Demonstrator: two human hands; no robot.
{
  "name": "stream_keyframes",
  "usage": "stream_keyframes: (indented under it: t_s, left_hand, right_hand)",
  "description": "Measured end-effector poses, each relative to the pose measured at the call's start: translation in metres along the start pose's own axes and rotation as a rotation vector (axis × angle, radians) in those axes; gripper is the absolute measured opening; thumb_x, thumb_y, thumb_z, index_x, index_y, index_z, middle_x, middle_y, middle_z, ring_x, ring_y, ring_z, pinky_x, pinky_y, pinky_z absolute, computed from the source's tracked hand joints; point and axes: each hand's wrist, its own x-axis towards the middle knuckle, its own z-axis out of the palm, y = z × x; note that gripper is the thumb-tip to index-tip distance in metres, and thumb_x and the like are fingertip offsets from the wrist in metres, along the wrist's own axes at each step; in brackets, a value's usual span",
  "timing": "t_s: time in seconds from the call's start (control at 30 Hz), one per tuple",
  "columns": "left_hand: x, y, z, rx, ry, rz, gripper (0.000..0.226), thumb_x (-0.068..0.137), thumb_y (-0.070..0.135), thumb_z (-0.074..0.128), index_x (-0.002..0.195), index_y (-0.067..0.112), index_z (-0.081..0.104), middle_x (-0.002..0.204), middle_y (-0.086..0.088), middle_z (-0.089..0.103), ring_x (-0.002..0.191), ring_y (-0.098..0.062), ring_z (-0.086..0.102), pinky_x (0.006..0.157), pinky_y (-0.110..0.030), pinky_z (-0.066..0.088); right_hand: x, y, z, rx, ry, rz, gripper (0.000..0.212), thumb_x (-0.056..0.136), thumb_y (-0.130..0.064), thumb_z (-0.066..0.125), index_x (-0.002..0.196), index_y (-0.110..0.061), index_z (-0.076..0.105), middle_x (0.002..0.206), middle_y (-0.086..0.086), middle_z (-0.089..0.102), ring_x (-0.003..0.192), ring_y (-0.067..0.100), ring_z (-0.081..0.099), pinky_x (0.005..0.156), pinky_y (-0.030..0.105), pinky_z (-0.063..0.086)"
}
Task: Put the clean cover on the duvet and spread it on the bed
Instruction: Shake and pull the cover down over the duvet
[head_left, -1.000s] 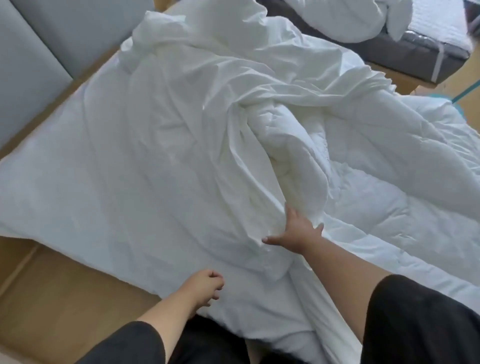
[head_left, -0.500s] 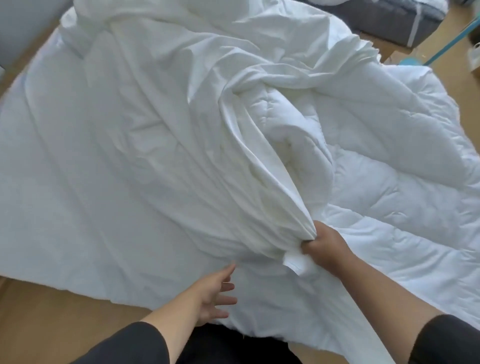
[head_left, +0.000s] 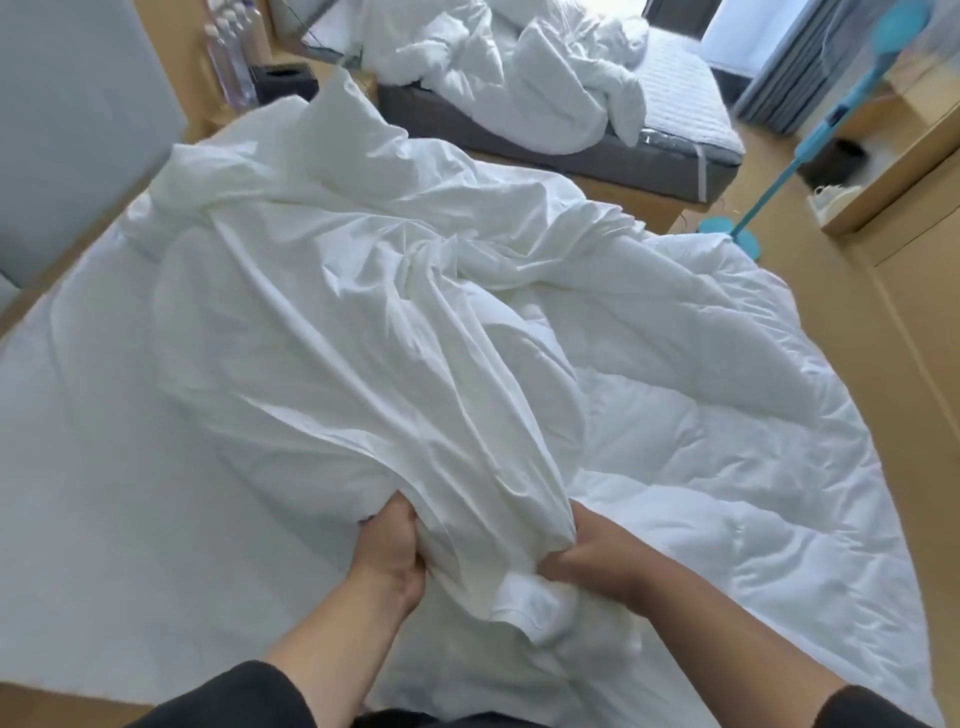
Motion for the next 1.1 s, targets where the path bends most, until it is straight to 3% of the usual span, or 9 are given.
stream_keyframes:
  t_s: [0.13,0.23,0.37,0.47,0.53,0.67,0.83,0.97,1.1]
  left_hand:
    - [-0.034,0.006,0.007,0.092,0.081,0.073,0.030,0.083,0.001,0.054,0.102,0.002,0.078,0.108,-0.019,0.075,0.098,-0.035,0.073,0.089,-0.051,0.059]
    - [-0.050,0.008,0.014,0.132,0.097,0.114,0.033,0.077,-0.004,0.051,0.094,0.001,0.079,0.103,-0.019,0.076,0.094,-0.034,0.074,0.074,-0.039,0.061]
    - [-0.057,0.017,0.019,0.156,0.121,0.147,0.036,0.072,-0.004,0.050,0.096,-0.005,0.077,0.103,-0.025,0.074,0.097,-0.041,0.072,0.084,-0.048,0.060]
    - [-0.058,0.021,0.017,0.055,0.194,0.144,0.038,0.065,-0.008,0.047,0.090,-0.007,0.075,0.098,-0.024,0.074,0.092,-0.043,0.070,0.081,-0.046,0.058]
    - [-0.059,0.025,0.019,-0.026,0.223,0.137,0.038,0.059,-0.007,0.048,0.083,-0.002,0.078,0.094,-0.020,0.075,0.086,-0.037,0.073,0.072,-0.039,0.060]
    - [-0.062,0.037,0.042,-0.148,0.225,0.139,0.033,0.067,-0.007,0.048,0.075,0.003,0.078,0.093,-0.016,0.075,0.086,-0.032,0.073,0.072,-0.037,0.058]
    - [-0.069,0.037,0.065,-0.123,0.188,0.108,0.033,0.084,0.003,0.048,0.107,-0.004,0.071,0.120,-0.023,0.069,0.108,-0.039,0.068,0.097,-0.053,0.053]
    - [-0.068,0.032,0.076,-0.102,0.135,0.052,0.042,0.086,0.006,0.050,0.123,-0.005,0.066,0.130,-0.021,0.065,0.118,-0.040,0.063,0.104,-0.057,0.047]
    - [-0.067,0.037,0.087,-0.078,0.056,0.051,0.049,0.084,0.004,0.050,0.131,-0.002,0.062,0.131,-0.019,0.065,0.119,-0.041,0.062,0.106,-0.056,0.046]
  right_hand:
    - [0.001,-0.026,-0.007,0.330,-0.144,-0.079,0.057,0.066,-0.020,0.084,0.120,-0.029,0.069,0.115,0.006,0.075,0.105,0.028,0.073,0.091,0.050,0.059]
    - [0.009,-0.068,-0.024,0.640,-0.177,-0.070,0.049,0.075,-0.033,0.084,0.118,-0.015,0.074,0.116,0.014,0.074,0.098,0.032,0.073,0.083,0.046,0.059]
    - [0.017,-0.126,-0.042,0.841,-0.169,-0.051,0.043,0.091,-0.039,0.070,0.123,-0.010,0.071,0.118,0.016,0.071,0.103,0.034,0.068,0.103,0.051,0.051]
    - [0.006,-0.167,-0.069,0.929,-0.097,-0.255,0.043,0.091,-0.023,0.060,0.128,-0.001,0.066,0.096,0.017,0.072,0.085,0.034,0.070,0.089,0.045,0.056]
    - [-0.015,-0.182,-0.102,1.043,-0.147,-0.453,0.055,0.079,-0.023,0.064,0.129,0.000,0.062,0.097,0.017,0.072,0.090,0.034,0.070,0.086,0.041,0.057]
    - [-0.048,-0.127,-0.141,1.183,-0.186,-0.677,0.054,0.088,-0.041,0.067,0.129,-0.007,0.068,0.126,0.015,0.069,0.119,0.032,0.065,0.096,0.042,0.054]
    - [-0.050,0.024,-0.050,1.288,-0.356,-0.247,0.095,0.066,-0.063,0.085,0.142,-0.012,0.059,0.140,0.022,0.059,0.126,0.042,0.059,0.100,0.056,0.050]
    - [-0.059,0.067,-0.001,1.094,-0.253,-0.184,0.095,0.042,-0.022,0.104,0.127,0.002,0.068,0.127,0.027,0.066,0.114,0.042,0.067,0.086,0.048,0.058]
    - [-0.060,0.059,0.005,1.065,0.004,-0.188,0.052,0.056,0.006,0.071,0.108,0.005,0.075,0.109,0.029,0.071,0.095,0.045,0.072,0.073,0.046,0.060]
